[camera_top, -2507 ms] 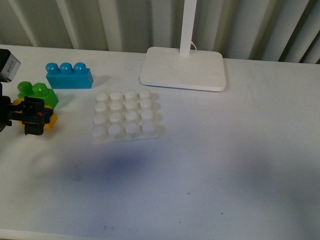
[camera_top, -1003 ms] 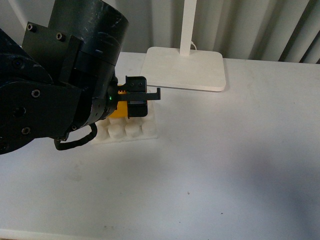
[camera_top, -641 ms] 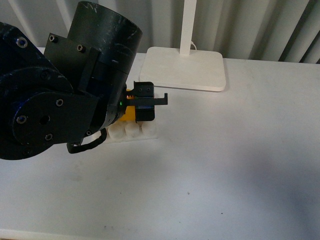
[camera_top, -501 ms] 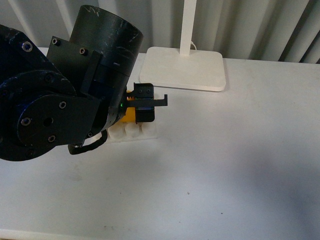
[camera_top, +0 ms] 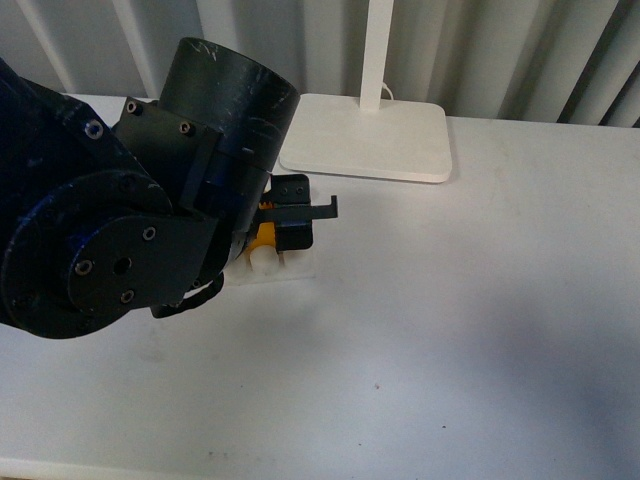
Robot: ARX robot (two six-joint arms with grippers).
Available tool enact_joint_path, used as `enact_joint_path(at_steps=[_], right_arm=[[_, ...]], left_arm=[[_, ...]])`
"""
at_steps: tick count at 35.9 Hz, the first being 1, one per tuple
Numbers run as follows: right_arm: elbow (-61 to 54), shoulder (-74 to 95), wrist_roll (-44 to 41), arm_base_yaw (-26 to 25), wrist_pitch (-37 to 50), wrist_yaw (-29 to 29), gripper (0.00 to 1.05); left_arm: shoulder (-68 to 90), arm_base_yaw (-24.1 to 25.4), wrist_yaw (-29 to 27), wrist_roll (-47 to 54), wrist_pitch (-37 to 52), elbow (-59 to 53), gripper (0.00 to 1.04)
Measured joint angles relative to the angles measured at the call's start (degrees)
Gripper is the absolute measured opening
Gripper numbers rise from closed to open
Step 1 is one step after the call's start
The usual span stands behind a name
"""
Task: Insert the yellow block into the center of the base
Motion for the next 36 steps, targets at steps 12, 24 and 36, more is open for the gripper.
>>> enact_joint_path(at_steps=[12,24,36], right_arm=[[0.0,0.0,0.02,0.0,0.0,0.0,0.95],[0.0,0.0,0.02,0.0,0.0,0.0,0.95],[0.0,0.0,0.02,0.0,0.0,0.0,0.95]], left_arm=[[3.17,-1.27,-2.47,-1.92,4.5,-0.26,0.66],[5.33,-1.49,-3.56,-1.57,6.6,-0.37,0.66],[6.62,-1.49,-3.5,-1.92,8.22,-0.63,0.65]])
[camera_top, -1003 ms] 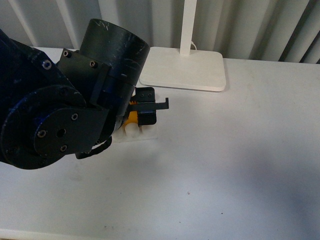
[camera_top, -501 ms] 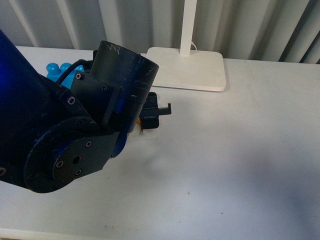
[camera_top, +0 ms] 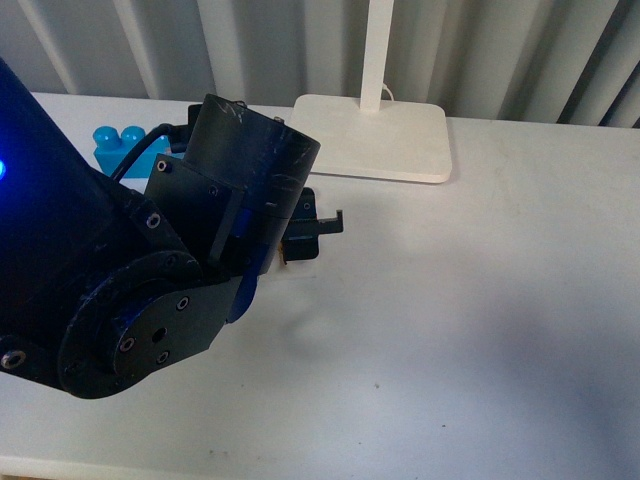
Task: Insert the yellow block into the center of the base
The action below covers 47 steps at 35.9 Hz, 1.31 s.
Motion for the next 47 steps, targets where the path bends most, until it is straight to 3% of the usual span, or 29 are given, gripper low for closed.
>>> enact_joint_path(at_steps=[20,27,28,47], right_arm=[[0.0,0.0,0.0,0.0,0.0,0.0,0.95],[0.0,0.0,0.0,0.0,0.02,0.0,0.95],[0.0,0.0,0.0,0.0,0.0,0.02,0.95],[0.0,0.0,0.0,0.0,0.0,0.0,0.95]], left_arm=[[0.17,0.07,0.04,0.11,3.26,-1.03,0.65],[-1.38,1.01,3.5,0.28,2.49,-1.33,0.99],[-1.68,1.11,3.61,0.33,2.34,-1.46,1.0],[-13.05,4.48,4.81,0.61,3.48,-8.81,0.98]])
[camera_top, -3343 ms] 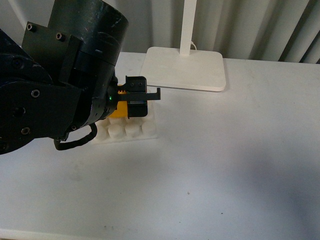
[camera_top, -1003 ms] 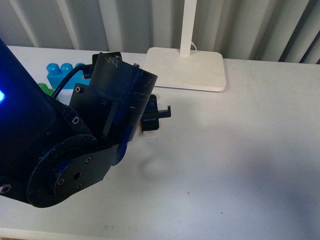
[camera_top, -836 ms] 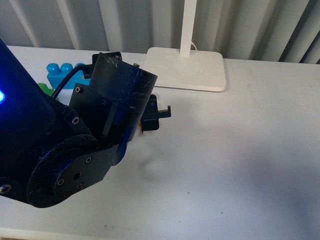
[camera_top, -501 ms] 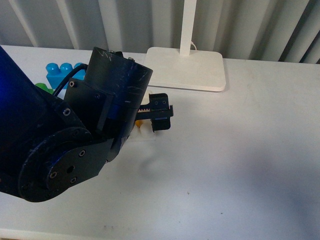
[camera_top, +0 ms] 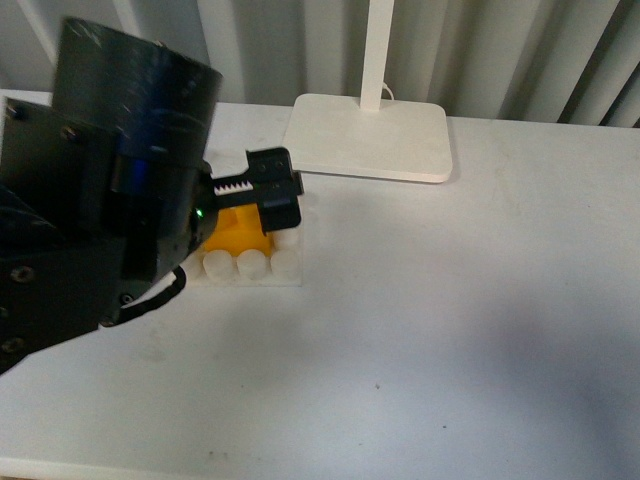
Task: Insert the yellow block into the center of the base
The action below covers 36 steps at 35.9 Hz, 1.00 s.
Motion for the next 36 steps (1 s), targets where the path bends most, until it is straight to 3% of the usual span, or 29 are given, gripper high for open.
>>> enact_joint_path(at_steps=[19,22,24,36], right_arm=[[0.0,0.0,-0.02,0.0,0.0,-0.02,0.95],[0.0,0.0,-0.02,0.0,0.02,0.0,0.95],[0.02,0.0,0.0,0.0,0.0,0.09,0.95],[0.0,0.0,-0.02,0.0,0.0,0.0,0.95]], left_arm=[[-20.68,6.19,4.13,2.84,2.27,-11.98,0.98],[-16.92,7.48,5.31,13.35,24.81,-18.67,0.8],[-18.4,9.16,6.38,18.58,33.35,-22.84,0.68],[-32.74,15.47,11.8,23.8,31.76,-32.7,0.22]])
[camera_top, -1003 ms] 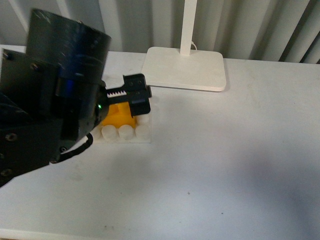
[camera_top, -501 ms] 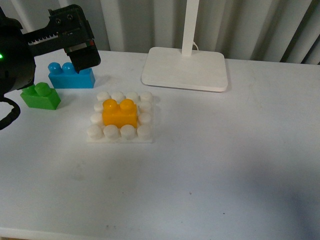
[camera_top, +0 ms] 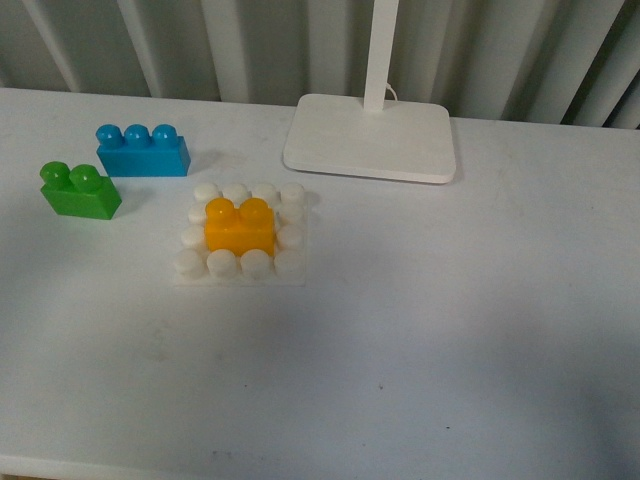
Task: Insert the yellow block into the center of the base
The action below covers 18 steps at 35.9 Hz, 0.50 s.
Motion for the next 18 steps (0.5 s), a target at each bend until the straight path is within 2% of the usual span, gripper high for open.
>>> enact_joint_path(at_steps=[3,4,7,11,16,18], right_arm=[[0.0,0.0,0.02,0.0,0.0,0.02,0.95],[0.02,0.0,0.02,0.0,0.0,0.02,0.95],[0.0,0.0,0.02,0.0,0.0,0.02,0.95],[0.0,0.0,0.0,0.0,0.0,0.0,0.95],[0.0,0.0,0.0,0.0,0.0,0.02,0.95],[0.0,0.0,0.02,0.0,0.0,0.02,0.95]], left_arm=[[-5.25,1.57,1.73,0.28,-2.8,-2.4,0.05],[-6.75,1.92,2.38,0.28,-3.63,-2.97,0.04],[-11.72,3.17,3.61,0.66,-7.02,-4.48,0.04],[-22.71,5.09,5.01,0.79,-17.38,-5.38,0.04],[-30.6,6.58,6.8,0.83,-23.1,-7.08,0.04],[-34.01,9.33,10.75,0.9,-25.99,-7.78,0.04]])
